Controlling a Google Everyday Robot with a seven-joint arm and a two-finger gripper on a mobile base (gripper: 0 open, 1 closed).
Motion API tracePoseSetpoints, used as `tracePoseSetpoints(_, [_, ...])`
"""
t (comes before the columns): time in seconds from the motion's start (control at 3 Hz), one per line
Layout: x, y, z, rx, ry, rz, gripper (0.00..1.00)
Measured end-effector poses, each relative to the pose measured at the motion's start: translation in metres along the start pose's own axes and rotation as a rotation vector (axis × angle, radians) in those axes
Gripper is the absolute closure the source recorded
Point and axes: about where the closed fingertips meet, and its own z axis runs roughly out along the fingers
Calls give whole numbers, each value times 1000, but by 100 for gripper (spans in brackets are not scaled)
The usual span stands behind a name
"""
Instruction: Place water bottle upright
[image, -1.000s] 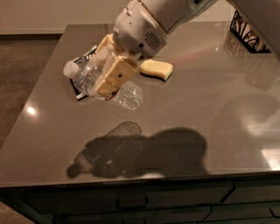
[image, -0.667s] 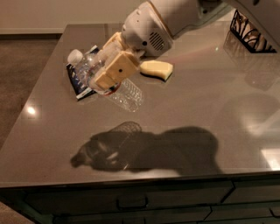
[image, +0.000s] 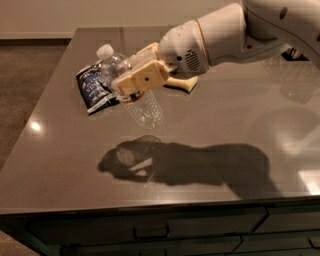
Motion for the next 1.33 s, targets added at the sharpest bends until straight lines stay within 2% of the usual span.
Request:
tracePoseSetpoints(0.33, [11,-9,-7,31,-90,65,100])
tracePoseSetpoints(0.67, [23,-16,-11,28,-173,108,100])
tracePoseSetpoints(1.0, [30,-19,-13,3,-262,109,100])
tracePoseSetpoints(1.33, [37,-20,-13,-19,-313,91,100])
